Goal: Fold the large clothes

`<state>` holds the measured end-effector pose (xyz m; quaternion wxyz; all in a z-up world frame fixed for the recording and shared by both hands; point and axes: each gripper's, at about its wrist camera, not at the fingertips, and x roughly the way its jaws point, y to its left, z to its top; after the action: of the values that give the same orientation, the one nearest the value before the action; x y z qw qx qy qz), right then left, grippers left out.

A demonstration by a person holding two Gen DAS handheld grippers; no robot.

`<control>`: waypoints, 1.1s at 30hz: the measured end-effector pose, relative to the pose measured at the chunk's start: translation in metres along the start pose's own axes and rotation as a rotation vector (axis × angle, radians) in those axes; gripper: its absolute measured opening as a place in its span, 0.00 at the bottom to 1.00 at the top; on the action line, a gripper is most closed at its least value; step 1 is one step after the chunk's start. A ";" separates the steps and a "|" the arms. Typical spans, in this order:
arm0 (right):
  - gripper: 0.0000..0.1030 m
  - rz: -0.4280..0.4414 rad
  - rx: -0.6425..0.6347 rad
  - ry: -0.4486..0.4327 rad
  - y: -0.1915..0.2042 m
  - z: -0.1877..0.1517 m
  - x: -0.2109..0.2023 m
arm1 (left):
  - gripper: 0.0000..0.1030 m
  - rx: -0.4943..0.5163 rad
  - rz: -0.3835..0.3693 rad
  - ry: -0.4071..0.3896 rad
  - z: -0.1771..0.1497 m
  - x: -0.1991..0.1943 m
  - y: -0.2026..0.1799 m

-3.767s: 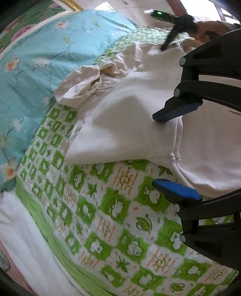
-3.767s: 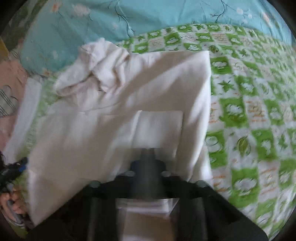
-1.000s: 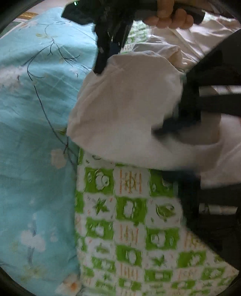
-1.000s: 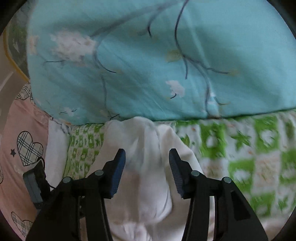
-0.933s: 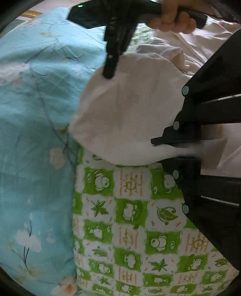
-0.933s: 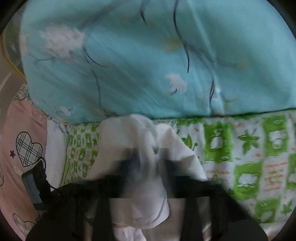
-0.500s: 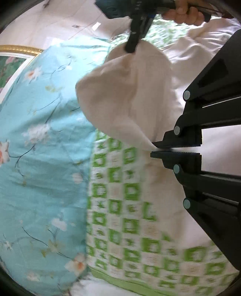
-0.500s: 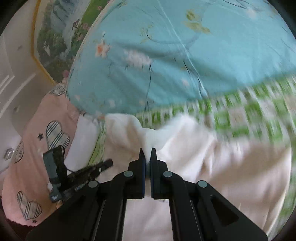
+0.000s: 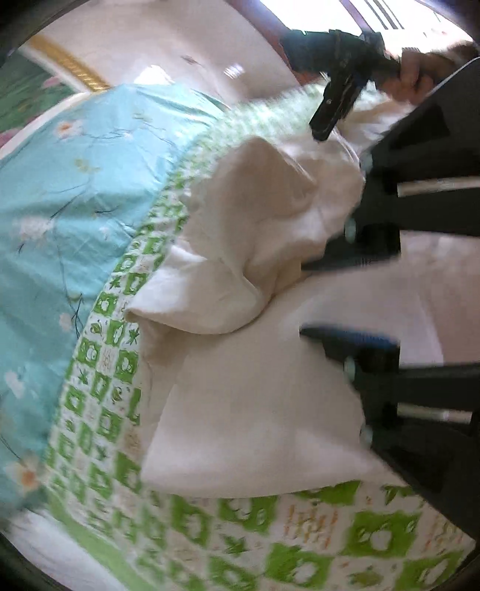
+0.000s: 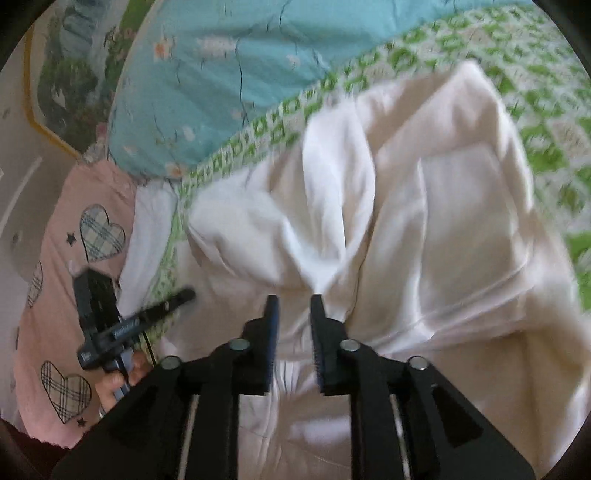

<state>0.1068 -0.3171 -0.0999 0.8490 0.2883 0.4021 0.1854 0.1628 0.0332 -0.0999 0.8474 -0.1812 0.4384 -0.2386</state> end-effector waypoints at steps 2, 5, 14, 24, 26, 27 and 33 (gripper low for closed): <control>0.31 0.005 0.001 -0.029 0.000 0.012 -0.005 | 0.55 -0.068 -0.058 0.015 0.009 0.000 0.004; 0.34 -0.025 -0.001 -0.054 0.001 0.042 0.001 | 0.66 -0.137 -0.119 0.043 0.028 0.012 0.006; 0.36 -0.155 -0.028 0.113 0.005 0.081 0.085 | 0.22 -0.131 -0.094 0.171 0.060 0.069 -0.002; 0.02 0.138 0.001 -0.133 0.010 0.097 0.010 | 0.07 0.032 -0.245 -0.136 0.081 -0.013 -0.021; 0.02 0.239 0.013 -0.207 0.005 0.097 -0.019 | 0.07 0.093 -0.283 -0.178 0.076 -0.029 -0.025; 0.02 0.271 0.011 -0.220 0.003 0.095 -0.024 | 0.07 0.135 -0.279 -0.182 0.069 -0.030 -0.028; 0.04 0.142 -0.020 -0.086 -0.023 0.049 0.002 | 0.09 0.173 -0.177 -0.049 0.026 0.007 -0.011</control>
<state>0.1485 -0.3502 -0.0910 0.8531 0.3152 0.3420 0.2365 0.1846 0.0228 -0.0844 0.8460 -0.1511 0.3775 -0.3449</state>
